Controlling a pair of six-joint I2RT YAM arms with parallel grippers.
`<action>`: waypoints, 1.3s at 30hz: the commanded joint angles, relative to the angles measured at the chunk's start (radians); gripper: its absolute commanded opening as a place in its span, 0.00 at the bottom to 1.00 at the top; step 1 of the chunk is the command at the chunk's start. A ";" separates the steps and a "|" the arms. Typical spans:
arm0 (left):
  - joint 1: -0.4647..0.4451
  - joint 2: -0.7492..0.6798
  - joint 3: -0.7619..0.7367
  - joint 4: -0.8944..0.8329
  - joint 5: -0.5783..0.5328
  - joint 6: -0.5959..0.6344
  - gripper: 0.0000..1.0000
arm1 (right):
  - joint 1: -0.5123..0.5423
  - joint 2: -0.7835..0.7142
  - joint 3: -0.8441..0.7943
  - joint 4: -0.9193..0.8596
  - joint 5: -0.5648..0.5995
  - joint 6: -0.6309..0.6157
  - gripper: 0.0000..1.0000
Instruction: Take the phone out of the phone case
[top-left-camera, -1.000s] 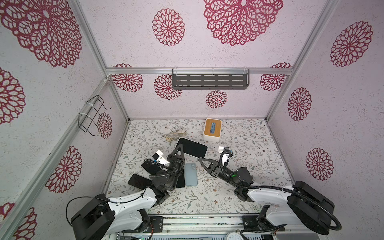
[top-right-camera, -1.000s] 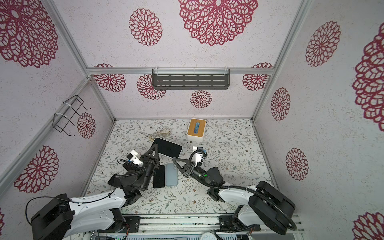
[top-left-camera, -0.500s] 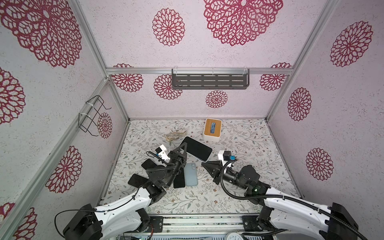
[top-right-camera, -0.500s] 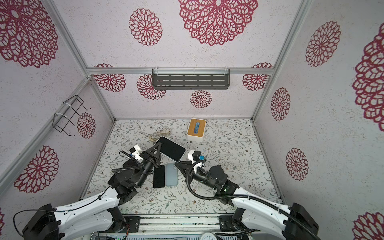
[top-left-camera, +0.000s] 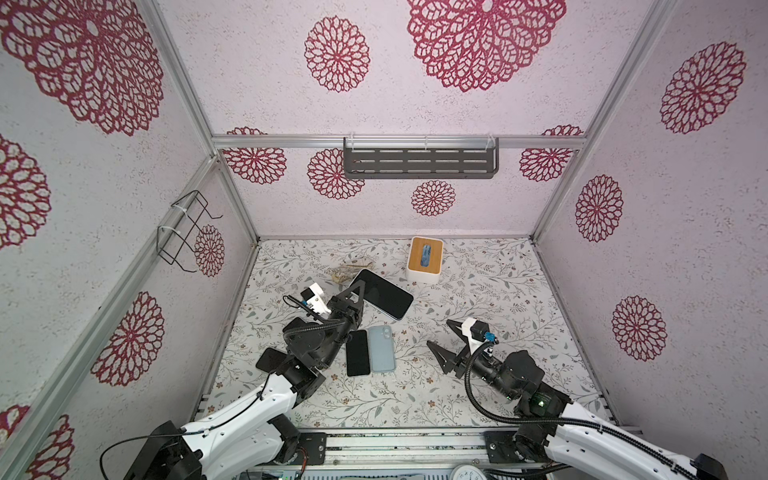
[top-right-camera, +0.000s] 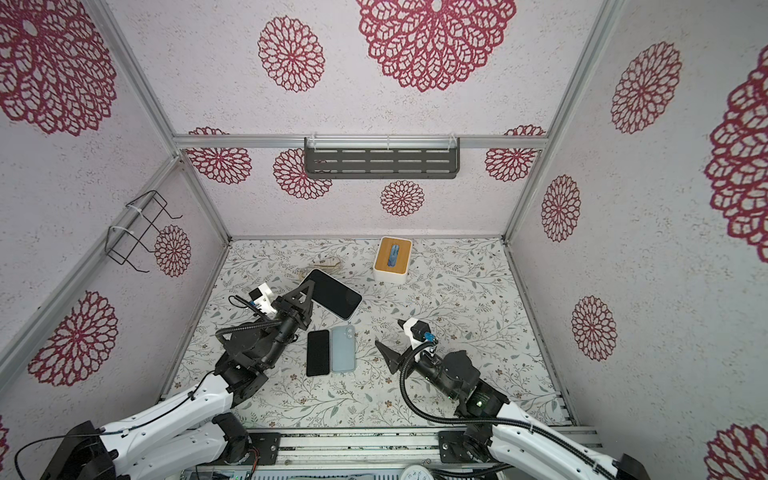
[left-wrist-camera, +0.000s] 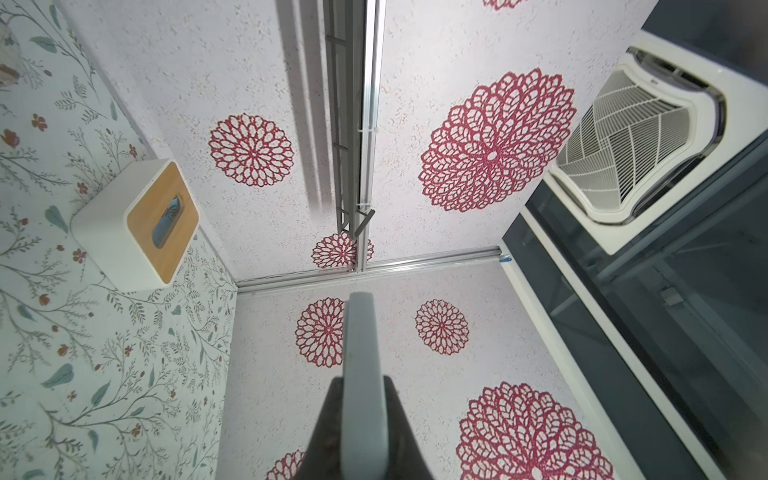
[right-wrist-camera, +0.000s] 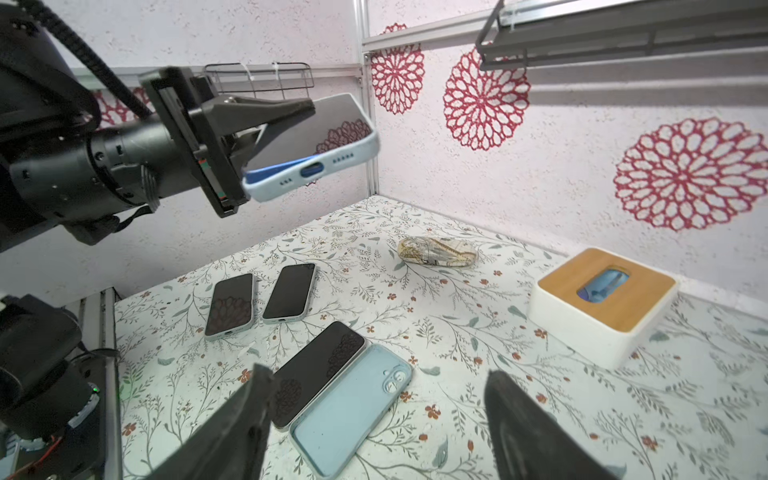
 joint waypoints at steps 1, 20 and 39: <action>0.077 -0.007 0.140 -0.040 0.294 0.144 0.00 | -0.058 -0.051 0.094 -0.178 -0.063 0.175 0.88; 0.114 0.179 0.783 -0.977 1.047 1.050 0.00 | -0.110 0.156 0.351 -0.503 -0.528 -0.178 0.73; 0.075 0.213 0.754 -0.903 1.121 1.164 0.00 | -0.109 0.340 0.539 -0.538 -0.782 -0.348 0.53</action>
